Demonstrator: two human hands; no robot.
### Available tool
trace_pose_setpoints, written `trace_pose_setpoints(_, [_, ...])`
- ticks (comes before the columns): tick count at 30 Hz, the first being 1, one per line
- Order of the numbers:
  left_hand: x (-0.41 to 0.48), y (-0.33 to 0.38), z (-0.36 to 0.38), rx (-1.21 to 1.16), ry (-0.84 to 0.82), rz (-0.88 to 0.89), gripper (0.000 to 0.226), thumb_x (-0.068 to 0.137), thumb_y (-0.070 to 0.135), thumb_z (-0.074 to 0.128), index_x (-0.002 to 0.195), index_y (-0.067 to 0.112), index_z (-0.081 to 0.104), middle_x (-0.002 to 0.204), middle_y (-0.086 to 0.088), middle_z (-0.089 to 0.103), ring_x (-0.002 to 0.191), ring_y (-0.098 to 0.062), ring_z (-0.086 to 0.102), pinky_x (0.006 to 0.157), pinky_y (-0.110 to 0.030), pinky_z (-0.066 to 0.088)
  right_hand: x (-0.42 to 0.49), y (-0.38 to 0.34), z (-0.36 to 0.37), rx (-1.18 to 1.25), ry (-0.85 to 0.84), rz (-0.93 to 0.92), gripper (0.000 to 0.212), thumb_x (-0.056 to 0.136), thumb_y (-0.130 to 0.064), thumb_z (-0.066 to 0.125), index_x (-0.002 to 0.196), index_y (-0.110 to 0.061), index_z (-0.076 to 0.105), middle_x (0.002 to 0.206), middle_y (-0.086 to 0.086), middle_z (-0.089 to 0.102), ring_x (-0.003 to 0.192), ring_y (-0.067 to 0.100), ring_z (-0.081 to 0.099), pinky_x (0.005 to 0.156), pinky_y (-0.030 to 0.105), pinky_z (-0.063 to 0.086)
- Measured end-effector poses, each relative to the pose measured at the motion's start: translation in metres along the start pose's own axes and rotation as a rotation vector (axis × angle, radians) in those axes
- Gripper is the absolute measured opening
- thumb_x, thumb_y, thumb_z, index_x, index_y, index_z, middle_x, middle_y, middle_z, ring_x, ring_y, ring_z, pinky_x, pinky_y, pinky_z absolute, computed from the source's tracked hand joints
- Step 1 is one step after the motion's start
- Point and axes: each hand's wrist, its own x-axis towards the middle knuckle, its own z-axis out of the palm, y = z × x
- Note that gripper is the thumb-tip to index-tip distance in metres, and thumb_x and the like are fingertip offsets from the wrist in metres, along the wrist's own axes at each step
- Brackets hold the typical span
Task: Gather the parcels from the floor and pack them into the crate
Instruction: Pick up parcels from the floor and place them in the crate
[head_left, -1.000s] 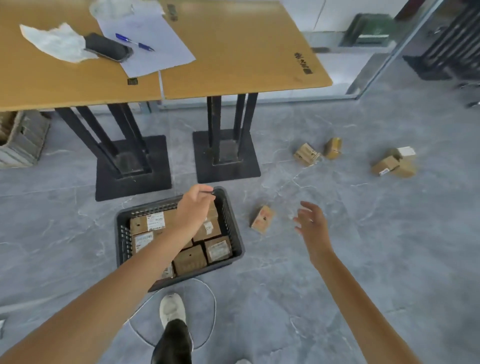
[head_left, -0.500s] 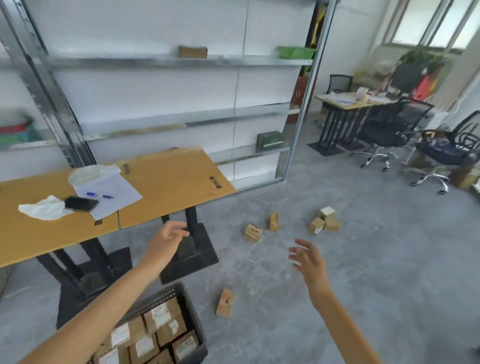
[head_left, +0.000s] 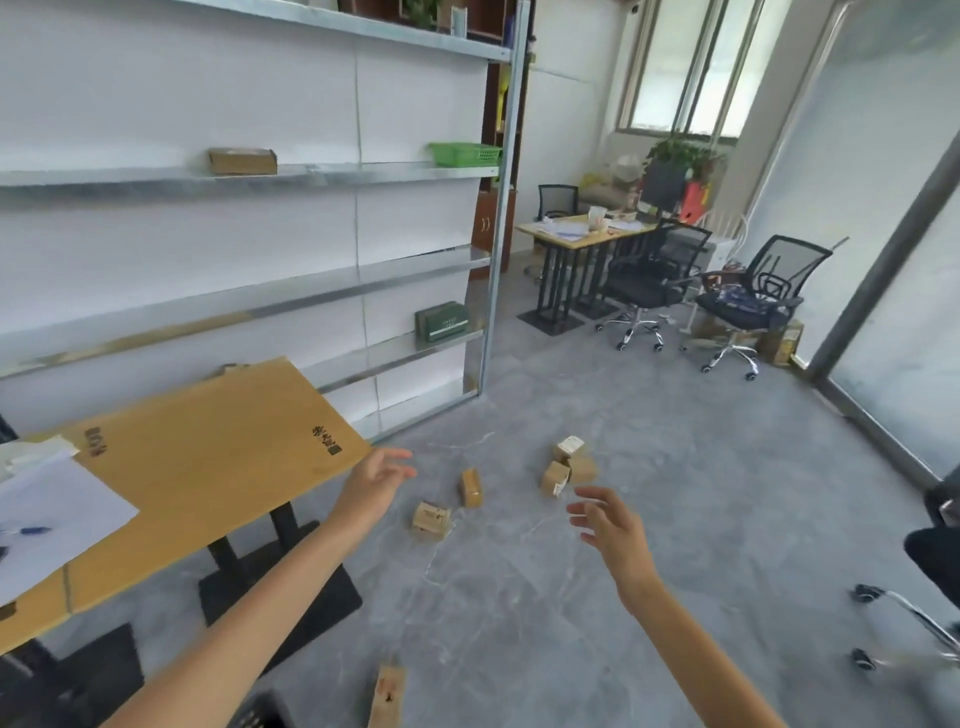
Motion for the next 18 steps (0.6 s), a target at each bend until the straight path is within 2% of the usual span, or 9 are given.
trace_pose_setpoints(3, [0.043,0.014,0.016,0.041,-0.040,0.040,0.023,0.096,0.010,0.045,0.116,0.013,0.058,0.105,0.001,0.066,0.111,-0.017,0.055,0.096,-0.032,0.041,0.038,-0.011,-0.010,-0.014,0.054,0.021,0.022,0.098,-0.002,0.040,0.110,-0.002,0.058,0.090,0.009,0.062,0.084,0.024,0.057,0.072,0.029,0.042])
trace_pose_setpoints(6, [0.091,0.030,0.034,0.067,-0.089,0.101,0.024,0.097,0.009,0.044,0.116,0.012,0.057,0.106,-0.002,0.068,0.108,-0.018,0.058,0.088,-0.027,0.040,0.076,-0.019,-0.018,-0.007,0.118,0.035,0.022,0.097,-0.002,0.039,0.106,-0.007,0.059,0.090,0.009,0.062,0.084,0.024,0.057,0.078,0.033,0.041])
trace_pose_setpoints(13, [0.187,0.077,0.084,-0.040,-0.047,0.183,0.021,0.093,0.003,0.044,0.100,0.014,0.060,0.096,-0.004,0.068,0.100,-0.022,0.062,0.092,-0.036,0.045,0.144,-0.013,-0.045,-0.073,0.155,0.079,0.026,0.097,-0.001,0.038,0.102,-0.009,0.062,0.096,0.012,0.065,0.088,0.025,0.059,0.083,0.037,0.043])
trace_pose_setpoints(18, [0.243,0.086,0.135,-0.032,-0.110,0.168,0.023,0.093,0.004,0.043,0.105,0.012,0.060,0.097,-0.004,0.068,0.098,-0.019,0.060,0.089,-0.033,0.045,0.201,-0.005,-0.080,-0.059,0.212,0.093,0.028,0.097,0.000,0.039,0.096,-0.011,0.064,0.098,0.016,0.067,0.089,0.027,0.061,0.083,0.037,0.044])
